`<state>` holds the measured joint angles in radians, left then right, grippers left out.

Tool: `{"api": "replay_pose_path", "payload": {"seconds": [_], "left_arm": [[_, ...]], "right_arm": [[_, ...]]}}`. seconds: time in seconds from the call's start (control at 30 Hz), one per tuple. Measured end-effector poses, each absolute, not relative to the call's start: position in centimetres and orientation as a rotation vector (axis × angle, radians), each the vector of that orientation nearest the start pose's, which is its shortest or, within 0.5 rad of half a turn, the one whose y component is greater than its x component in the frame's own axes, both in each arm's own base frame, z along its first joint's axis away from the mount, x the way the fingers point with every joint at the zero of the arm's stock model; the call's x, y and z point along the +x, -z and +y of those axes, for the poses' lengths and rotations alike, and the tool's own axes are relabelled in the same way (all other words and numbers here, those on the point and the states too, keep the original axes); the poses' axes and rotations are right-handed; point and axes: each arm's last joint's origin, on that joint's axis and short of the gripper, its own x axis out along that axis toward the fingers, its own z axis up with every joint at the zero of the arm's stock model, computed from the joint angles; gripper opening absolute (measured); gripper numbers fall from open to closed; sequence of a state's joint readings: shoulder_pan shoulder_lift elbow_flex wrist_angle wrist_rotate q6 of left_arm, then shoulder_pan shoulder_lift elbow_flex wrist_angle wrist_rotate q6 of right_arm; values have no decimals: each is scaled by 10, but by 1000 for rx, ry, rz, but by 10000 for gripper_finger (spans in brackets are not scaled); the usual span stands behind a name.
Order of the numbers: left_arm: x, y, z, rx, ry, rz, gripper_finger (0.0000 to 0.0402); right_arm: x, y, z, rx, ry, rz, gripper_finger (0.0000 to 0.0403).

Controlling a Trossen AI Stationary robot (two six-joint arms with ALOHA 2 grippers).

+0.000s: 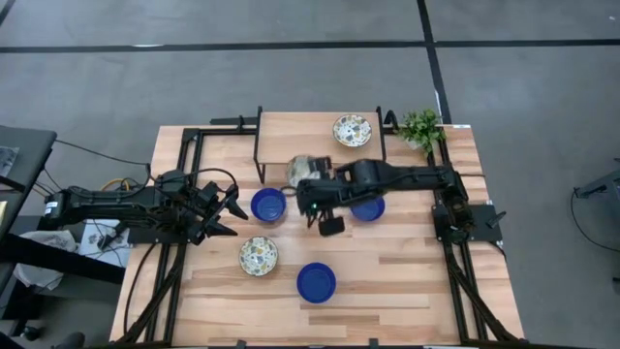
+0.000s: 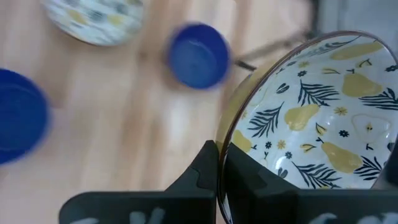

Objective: Pick & Place Mini bowls
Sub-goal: Stack the top white patterned bowl on top of the white bowl on the shelf

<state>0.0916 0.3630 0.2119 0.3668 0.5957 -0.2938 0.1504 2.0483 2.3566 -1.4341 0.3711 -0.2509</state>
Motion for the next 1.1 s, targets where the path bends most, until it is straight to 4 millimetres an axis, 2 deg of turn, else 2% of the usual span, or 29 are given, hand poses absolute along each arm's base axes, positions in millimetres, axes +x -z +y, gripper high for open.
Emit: {"api": "replay_pose_path", "payload": {"seconds": [0.27,0.6,0.77,0.93,1.1], "left_arm": [[115,-239,-6,-216,528,-130,253],[116,-239,-6,-218,527,-122,253],[117,-238,-6,-217,526,-119,253],[117,-238,-6,-216,526,-120,253],[117,-238,-6,-216,526,-120,253]], "right_arm": [[377,-392,3,-481,173,1228,0],[346,-423,-44,-438,275,1193,0],[328,-437,-60,-424,318,1171,0],[324,-438,-74,-430,334,1185,0],[327,-428,-91,-446,315,1241,0]]}}
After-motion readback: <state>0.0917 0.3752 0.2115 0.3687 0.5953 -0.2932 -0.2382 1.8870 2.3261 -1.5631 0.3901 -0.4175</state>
